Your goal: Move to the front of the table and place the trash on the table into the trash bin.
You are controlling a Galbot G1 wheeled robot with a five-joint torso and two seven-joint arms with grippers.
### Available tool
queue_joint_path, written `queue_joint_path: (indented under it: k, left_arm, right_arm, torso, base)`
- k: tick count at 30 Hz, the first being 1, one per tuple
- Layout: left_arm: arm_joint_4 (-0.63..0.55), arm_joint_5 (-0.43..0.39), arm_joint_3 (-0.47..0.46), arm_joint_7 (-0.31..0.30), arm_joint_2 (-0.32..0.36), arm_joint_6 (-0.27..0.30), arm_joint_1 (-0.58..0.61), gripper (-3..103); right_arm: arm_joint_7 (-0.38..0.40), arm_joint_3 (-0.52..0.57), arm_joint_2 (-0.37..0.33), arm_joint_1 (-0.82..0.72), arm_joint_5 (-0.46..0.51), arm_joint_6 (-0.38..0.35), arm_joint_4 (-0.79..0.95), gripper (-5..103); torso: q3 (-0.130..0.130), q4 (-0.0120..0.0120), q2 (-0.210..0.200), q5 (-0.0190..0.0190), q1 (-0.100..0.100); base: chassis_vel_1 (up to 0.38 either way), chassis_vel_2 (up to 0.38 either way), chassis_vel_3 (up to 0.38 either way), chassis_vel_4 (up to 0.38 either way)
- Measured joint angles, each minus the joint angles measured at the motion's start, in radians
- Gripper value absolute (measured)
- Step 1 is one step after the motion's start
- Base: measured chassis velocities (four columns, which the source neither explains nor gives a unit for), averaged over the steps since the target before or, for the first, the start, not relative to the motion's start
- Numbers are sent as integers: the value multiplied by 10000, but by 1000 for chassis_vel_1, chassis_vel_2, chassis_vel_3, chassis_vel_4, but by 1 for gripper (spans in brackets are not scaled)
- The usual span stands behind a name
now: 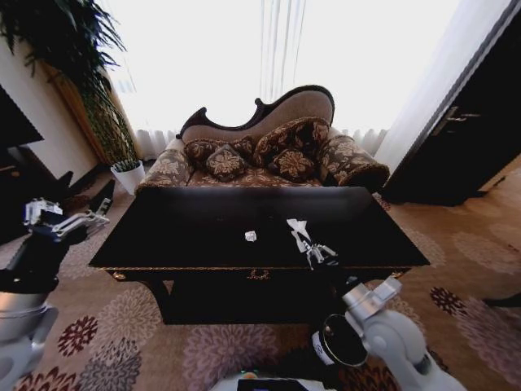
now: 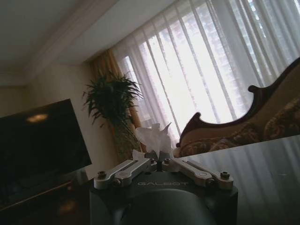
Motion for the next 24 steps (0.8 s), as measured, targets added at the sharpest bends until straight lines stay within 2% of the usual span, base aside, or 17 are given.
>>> queue_joint_path:
  k: [2, 6, 10, 11, 16, 17, 20, 24]
  left_arm:
    - [60, 76, 132, 56, 42, 5, -60, 100]
    - [122, 125, 216, 58, 54, 7, -68, 100]
    - [407, 98, 416, -199, 333, 156, -149, 100]
    - [407, 98, 416, -199, 333, 156, -149, 100]
    - [639, 54, 265, -289, 635, 198, -184, 100]
    - [639, 54, 265, -289, 635, 198, -184, 100]
    - [616, 23, 221, -291, 646, 200, -164, 100]
    - [527, 12, 213, -291, 570, 201, -131, 100]
  right_arm:
    - [-741, -145, 24, -132, -143, 595, -239, 0]
    - [-1168, -254, 84, -198, -229, 905, -405, 0]
    - [-3725, -848, 667, -467, -287, 2371, -1216, 0]
    - [-3725, -848, 667, -467, -287, 2371, -1216, 0]
    - [-5959, -1072, 1051, -650, -407, 3208, -2044, 0]
    - [-5959, -1072, 1051, -650, -407, 3208, -2044, 0]
    - [-6650, -1119, 1120, -696, -789, 3456, -2694, 0]
    - [-7003, -1261, 1117, -515, -1176, 3693, -3670, 0]
  torso:
    - [0, 1, 1, 0, 0]
    - [0, 1, 0, -1, 0]
    - [0, 1, 0, 0, 0]
    - [0, 1, 0, 0, 0]
    - [0, 1, 0, 0, 0]
    - [0, 1, 0, 0, 0]
    - [0, 1, 0, 1, 0]
    - [0, 0, 1, 1, -1]
  base:
    - [0, 0, 0, 0]
    - [0, 0, 0, 0]
    - [0, 0, 0, 0]
    - [0, 0, 0, 0]
    - [0, 0, 0, 0]
    - [0, 0, 0, 0]
    - [0, 0, 0, 0]
    - [0, 0, 0, 0]
